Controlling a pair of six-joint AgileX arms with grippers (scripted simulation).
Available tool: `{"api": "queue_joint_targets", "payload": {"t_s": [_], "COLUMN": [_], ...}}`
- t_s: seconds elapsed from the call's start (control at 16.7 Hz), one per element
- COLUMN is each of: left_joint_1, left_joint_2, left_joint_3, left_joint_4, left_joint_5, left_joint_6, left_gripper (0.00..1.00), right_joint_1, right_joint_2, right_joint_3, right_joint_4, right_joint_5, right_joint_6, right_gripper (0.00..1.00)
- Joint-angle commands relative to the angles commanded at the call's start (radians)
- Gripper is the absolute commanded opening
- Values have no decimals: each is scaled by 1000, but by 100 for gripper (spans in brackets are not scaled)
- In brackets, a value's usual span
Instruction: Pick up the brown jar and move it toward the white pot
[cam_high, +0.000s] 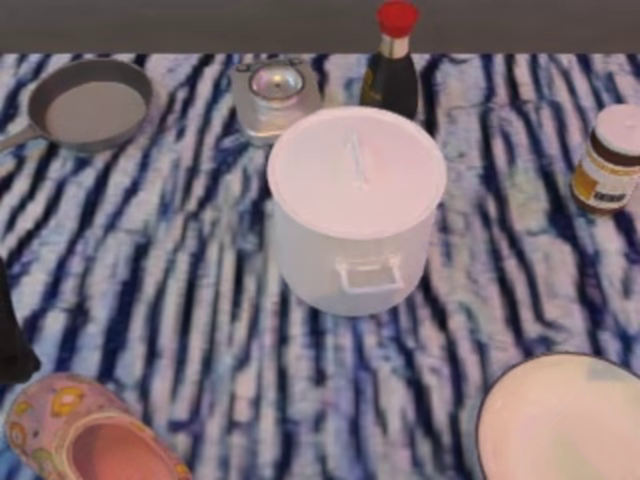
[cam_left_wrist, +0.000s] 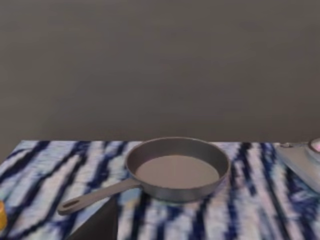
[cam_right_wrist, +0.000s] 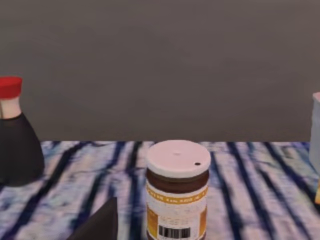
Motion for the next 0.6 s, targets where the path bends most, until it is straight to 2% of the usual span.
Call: {"api": "queue_joint_targets", "payload": {"t_s": [0.3,0.6], "left_joint_1": [0,0], "left_joint_2": [0,0], "left_joint_3": [0,0], "left_joint_4": [0,0], "left_joint_5": [0,0], "left_joint_6": [0,0], "left_gripper": [100,100], "right_joint_1": [8,26], "right_joint_2": [44,288], "right_joint_3": [51,316], "right_joint_4": [-26,-178], "right_joint_5": [-8,-28], "right_joint_6": [-9,-59], "right_gripper": [100,100]}}
